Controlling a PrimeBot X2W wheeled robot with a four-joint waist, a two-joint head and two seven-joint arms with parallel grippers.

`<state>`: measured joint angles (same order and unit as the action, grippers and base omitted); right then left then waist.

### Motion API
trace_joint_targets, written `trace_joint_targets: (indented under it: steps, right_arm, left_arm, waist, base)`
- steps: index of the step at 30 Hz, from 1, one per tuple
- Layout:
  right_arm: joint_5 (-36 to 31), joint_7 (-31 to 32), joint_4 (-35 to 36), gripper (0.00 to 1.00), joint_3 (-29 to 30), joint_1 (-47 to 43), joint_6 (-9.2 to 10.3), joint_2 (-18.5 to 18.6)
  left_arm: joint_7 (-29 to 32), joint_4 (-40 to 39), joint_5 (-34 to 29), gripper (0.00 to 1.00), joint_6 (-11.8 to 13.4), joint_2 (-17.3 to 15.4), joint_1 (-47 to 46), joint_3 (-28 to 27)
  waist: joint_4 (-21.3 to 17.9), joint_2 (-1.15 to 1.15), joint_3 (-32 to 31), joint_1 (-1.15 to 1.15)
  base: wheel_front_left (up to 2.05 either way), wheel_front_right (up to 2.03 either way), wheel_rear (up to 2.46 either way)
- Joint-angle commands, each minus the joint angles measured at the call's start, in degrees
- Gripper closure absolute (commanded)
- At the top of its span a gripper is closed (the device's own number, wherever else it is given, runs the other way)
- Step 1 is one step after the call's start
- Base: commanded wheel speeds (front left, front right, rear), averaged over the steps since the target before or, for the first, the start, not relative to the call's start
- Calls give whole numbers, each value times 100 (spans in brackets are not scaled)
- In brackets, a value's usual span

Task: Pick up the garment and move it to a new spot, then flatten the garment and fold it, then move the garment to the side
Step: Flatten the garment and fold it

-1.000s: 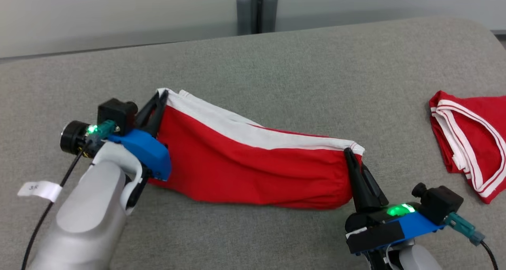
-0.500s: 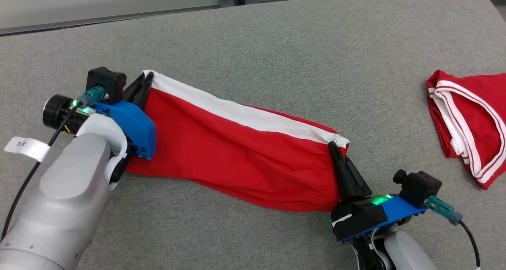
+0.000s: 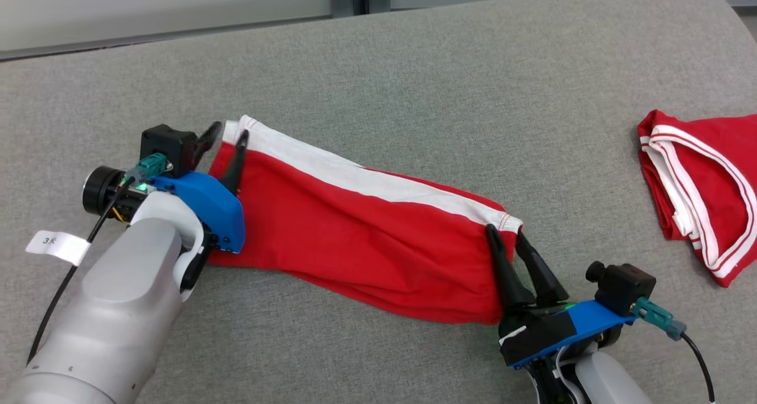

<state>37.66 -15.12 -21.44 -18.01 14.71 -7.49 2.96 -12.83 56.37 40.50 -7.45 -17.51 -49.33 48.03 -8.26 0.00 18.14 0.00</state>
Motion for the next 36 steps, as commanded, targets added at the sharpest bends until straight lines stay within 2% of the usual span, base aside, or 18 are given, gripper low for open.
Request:
trace_joint_targets:
  steps: [1,6,8,15,20,28,36]
  right_arm:
    - [-75,0,-15,0,50,-42,0,-3]
    - [-300,0,-36,0,312,-208,0,0]
    - [-425,0,-36,0,482,-294,0,1]
    - [-992,0,42,0,1028,-521,0,1]
    - [-1512,0,91,0,1311,-639,0,-2]
    - [-2080,0,41,0,1608,-940,0,1]
    - [-2426,0,-38,0,1693,-1204,0,1]
  left_arm:
    - [-89,79,55,0,-4,35,73,-21]
    - [-225,189,127,0,-4,141,222,-164]
    - [-237,16,59,0,68,139,261,-354]
    - [-240,-1074,-506,0,411,81,1130,-1378]
    - [-240,-1716,-940,0,539,218,1961,-2175]
    - [-241,-2454,-1610,0,487,749,3345,-3464]
    - [-241,-2734,-1991,0,229,1196,4214,-4261]
  waist:
    - [3,0,-55,0]
    - [54,0,-252,0]
    - [90,0,-339,0]
    - [168,0,-644,0]
    - [220,0,-865,0]
    - [333,0,-1272,0]
    - [396,0,-1517,0]
  base:
    - [0,0,0]
    - [0,0,0]
    - [0,0,0]
    - [0,0,0]
    - [0,0,0]
    - [0,0,0]
    - [0,0,0]
